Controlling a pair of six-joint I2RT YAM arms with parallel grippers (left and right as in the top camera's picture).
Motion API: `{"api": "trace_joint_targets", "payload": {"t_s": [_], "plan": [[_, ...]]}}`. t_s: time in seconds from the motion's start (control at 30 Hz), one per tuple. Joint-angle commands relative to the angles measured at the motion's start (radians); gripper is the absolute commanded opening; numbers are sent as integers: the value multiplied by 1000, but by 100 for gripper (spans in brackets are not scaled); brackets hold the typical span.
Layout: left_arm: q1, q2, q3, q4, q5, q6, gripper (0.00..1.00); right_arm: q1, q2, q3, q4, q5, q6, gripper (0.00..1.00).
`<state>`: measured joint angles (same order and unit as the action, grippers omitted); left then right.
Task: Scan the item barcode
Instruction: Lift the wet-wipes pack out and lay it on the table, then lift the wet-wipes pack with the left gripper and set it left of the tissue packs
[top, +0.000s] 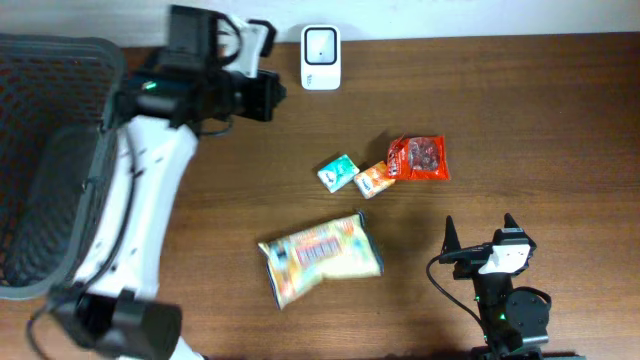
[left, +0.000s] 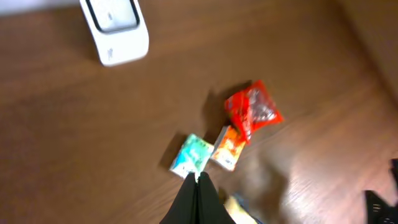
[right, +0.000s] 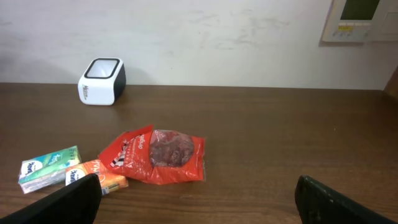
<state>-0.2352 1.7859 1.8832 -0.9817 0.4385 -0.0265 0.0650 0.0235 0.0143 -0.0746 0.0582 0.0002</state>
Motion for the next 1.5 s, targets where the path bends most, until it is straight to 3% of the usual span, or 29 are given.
{"api": "trace_joint_targets", "payload": {"t_s": [0.0, 0.03, 0.07, 0.13, 0.17, 0.23, 0.3, 0.37, 0.47, 0.63, 0.8, 1.0, 1.1, 1.2, 1.23, 1.27, 1.3, 1.33, 1.4, 1.43, 1.47], "plan": [[-31, 18, 11, 8, -69, -6, 0, -6, -5, -9, -3, 1, 4, 99], [-31, 12, 16, 4, -69, -6, 1, -6, -5, -9, -3, 1, 4, 99], [-34, 0, 19, -14, -57, -6, 11, -6, -5, -9, -3, 1, 4, 99], [-45, -6, 19, -79, -22, -6, 17, -6, -5, -9, -3, 1, 3, 98], [-63, -2, 17, -182, -10, -6, 30, -6, -5, -9, -3, 1, 3, 99], [-95, 0, 16, -296, -10, -6, 38, -6, -5, -9, -3, 1, 4, 98], [-139, 0, 16, -377, -17, 11, 75, -6, -5, -9, -3, 1, 3, 98], [-183, 0, 16, -462, -24, 50, 89, -6, -5, -9, -3, 1, 4, 98], [-259, 0, -33, -544, -117, 50, 92, -6, -5, -9, -3, 1, 4, 99], [-360, 0, -286, -468, -213, 50, 93, -6, -5, -9, -3, 1, 4, 98], [-365, 0, -530, -274, -230, 50, 89, -6, -5, -9, -3, 1, 4, 99], [-365, 0, -786, 47, -230, 50, 100, -6, -5, -9, -3, 1, 4, 98], [-365, 0, -869, 105, -226, 50, 93, -6, -5, -9, -3, 1, 4, 98], [-365, 0, -924, 136, -226, 50, 92, -6, -5, -9, -3, 1, 4, 98], [-365, 0, -934, 150, -226, 50, 86, -6, -5, -9, -3, 1, 4, 99], [-364, 0, -938, 159, -226, 50, 61, -6, -5, -9, -3, 1, 4, 98], [-364, 0, -938, 163, -226, 49, 47, -6, -5, -9, -3, 1, 3, 99], [-364, 0, -938, 169, -226, 50, 45, -6, -5, -9, -3, 1, 4, 99], [-364, 0, -938, 182, -226, 50, 22, -6, -5, -9, -3, 1, 4, 98], [-364, 0, -938, 200, -227, 49, 5, -6, -5, -9, -3, 1, 4, 99], [-364, 0, -938, 216, -227, 40, 0, -6, -5, -9, -3, 1, 4, 99]]}}
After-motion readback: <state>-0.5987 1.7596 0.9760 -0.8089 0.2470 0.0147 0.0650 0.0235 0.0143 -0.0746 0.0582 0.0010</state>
